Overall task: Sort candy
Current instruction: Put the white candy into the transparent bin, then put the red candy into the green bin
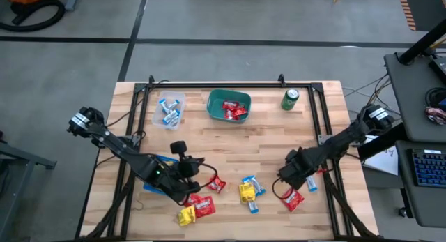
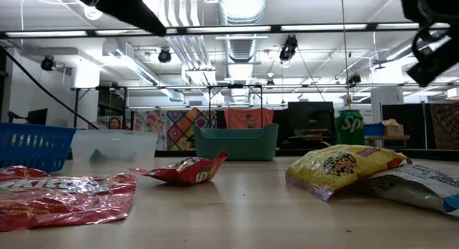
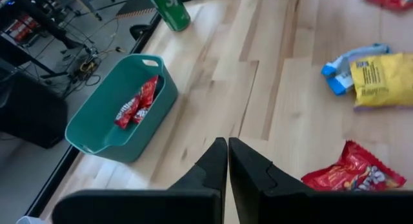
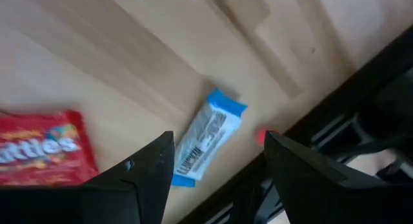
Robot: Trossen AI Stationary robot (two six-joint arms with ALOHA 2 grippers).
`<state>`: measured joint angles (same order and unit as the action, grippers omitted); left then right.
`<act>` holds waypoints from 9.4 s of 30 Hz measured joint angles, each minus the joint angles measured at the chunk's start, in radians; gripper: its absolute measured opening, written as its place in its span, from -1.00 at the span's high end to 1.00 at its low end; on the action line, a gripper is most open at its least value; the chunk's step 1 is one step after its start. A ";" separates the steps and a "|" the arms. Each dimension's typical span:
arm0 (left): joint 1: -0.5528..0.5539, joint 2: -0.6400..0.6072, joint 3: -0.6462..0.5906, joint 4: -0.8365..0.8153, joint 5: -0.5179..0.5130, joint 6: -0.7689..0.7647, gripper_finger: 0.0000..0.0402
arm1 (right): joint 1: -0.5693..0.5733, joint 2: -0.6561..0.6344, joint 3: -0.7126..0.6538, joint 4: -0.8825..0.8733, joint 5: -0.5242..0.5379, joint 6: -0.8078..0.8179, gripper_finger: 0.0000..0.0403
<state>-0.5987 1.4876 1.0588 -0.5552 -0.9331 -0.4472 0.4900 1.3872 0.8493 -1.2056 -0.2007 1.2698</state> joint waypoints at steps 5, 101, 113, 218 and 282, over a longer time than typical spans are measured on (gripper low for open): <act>0.000 0.031 0.000 -0.010 0.000 -0.002 1.00 | 0.042 -0.018 -0.052 0.027 -0.059 0.080 -0.14; 0.174 0.425 -0.001 1.307 0.576 0.450 0.64 | 0.001 -0.029 -0.223 1.851 0.451 -1.437 0.86; 0.174 0.425 -0.001 1.306 0.578 0.447 0.88 | 0.000 -0.044 -0.223 1.846 0.458 -1.342 0.61; 0.010 0.293 -0.045 0.363 0.236 0.019 0.27 | 0.000 -0.159 -0.222 1.322 0.603 -0.720 -0.04; -0.010 0.375 -0.205 0.688 0.272 -0.009 1.00 | -0.161 0.663 0.044 2.139 0.323 -1.359 0.96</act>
<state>-0.6083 1.8622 0.8535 0.1333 -0.6609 -0.4558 0.3290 2.0505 0.8935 0.9332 0.1227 -0.0895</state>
